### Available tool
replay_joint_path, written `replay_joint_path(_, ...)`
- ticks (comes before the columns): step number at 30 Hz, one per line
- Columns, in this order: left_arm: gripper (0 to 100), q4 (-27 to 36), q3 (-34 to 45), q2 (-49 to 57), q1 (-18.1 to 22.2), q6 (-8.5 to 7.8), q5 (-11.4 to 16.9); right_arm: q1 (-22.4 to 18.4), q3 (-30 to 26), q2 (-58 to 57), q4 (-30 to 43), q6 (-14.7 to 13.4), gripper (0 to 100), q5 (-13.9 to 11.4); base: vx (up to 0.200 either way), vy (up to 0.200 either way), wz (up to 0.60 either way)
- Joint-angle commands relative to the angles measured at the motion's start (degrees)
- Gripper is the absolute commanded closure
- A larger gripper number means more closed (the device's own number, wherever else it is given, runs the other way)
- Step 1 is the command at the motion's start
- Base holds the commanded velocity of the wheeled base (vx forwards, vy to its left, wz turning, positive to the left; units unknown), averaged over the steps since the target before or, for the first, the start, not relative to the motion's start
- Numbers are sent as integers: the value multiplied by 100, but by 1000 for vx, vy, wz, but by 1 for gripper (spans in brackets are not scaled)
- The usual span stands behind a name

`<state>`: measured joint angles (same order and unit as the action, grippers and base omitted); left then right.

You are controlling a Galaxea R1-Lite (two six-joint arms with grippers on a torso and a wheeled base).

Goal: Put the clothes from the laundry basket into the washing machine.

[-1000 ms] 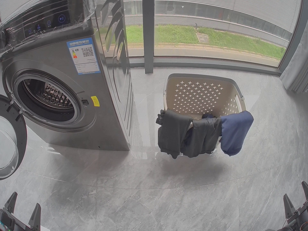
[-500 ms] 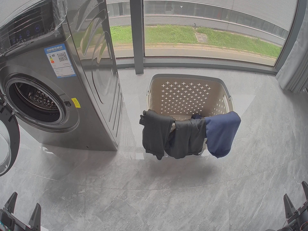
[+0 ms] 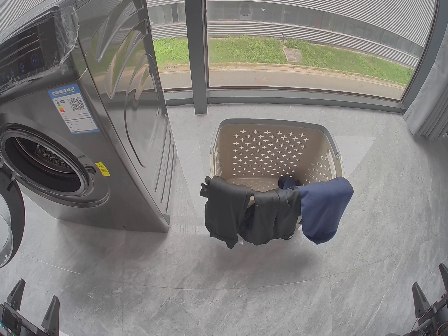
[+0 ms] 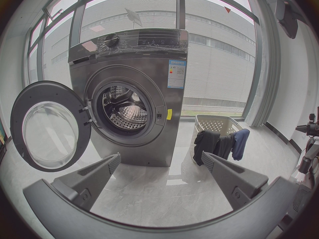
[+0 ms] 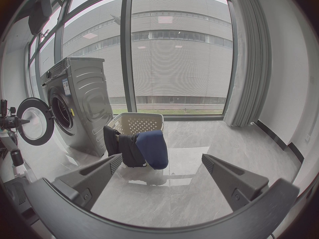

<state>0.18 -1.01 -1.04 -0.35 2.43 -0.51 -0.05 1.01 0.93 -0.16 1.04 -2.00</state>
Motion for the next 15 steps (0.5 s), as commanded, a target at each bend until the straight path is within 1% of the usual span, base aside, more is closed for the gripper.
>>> replay_joint_path(1, 0, -1, 84, 51, 0, 4, -2, 5, -101, -57, -2, 2, 0, -2, 0, -200, 0)
replay_joint_path(13, 0, -1, 84, 51, 0, 4, -2, 5, -101, -66, -2, 2, 0, -11, 0, -200, 0)
replay_joint_path(15, 0, -1, 75, 51, 0, 4, -2, 5, -101, -57, -2, 2, 0, -2, 0, 0, 0)
